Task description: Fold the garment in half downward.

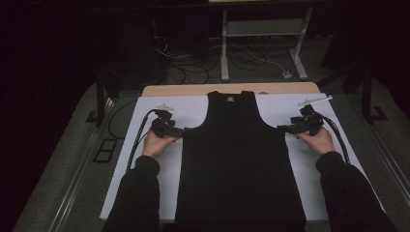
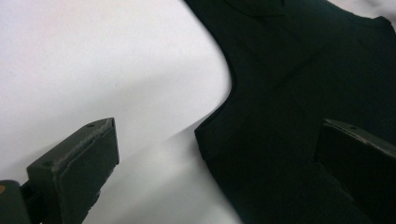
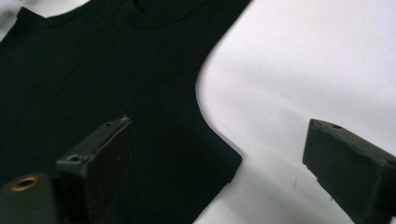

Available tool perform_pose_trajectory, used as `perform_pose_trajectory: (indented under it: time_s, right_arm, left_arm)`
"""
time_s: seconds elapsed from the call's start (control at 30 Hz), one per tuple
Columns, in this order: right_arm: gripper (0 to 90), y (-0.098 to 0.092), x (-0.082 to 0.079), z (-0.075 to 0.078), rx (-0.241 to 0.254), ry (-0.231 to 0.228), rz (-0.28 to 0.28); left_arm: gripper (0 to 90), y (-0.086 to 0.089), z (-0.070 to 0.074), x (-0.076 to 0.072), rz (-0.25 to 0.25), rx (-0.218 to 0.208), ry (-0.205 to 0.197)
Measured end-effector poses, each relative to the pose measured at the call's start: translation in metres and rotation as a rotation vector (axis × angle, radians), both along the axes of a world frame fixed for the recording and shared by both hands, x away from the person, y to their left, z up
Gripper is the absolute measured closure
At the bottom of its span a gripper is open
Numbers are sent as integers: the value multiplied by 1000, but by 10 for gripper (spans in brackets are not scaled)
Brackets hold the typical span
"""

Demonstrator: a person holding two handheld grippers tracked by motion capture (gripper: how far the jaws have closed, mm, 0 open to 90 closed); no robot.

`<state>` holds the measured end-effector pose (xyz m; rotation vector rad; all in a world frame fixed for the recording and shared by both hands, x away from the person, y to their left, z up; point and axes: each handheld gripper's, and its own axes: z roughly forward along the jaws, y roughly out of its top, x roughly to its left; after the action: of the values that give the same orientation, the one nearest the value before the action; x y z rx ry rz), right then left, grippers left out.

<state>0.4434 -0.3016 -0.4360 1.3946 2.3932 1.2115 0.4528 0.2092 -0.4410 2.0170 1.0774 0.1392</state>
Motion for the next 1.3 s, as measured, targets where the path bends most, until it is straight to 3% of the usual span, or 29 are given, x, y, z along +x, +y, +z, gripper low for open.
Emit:
perform_pose_trajectory:
  time_s: [0.37, 0.67, 0.87, 1.1, 1.3]
  right_arm:
    - [304, 1, 1, -8, -18, 45, 5]
    - [458, 3, 2, -12, -40, 53, -17]
    - [553, 3, 1, -13, -46, 51, -24]
    - [661, 8, -1, -14, -59, 39, 0]
    - [756, 11, -1, -14, -63, 40, -20]
  left_arm:
    - [55, -4, -6, 1, -7, -21, 11]
    - [269, -6, -5, -2, -15, 12, -15]
    - [422, -7, -6, -2, 1, 27, -3]
    - [532, -8, -6, -1, 15, 28, -16]
    - [594, -12, -9, -2, 12, 35, -7]
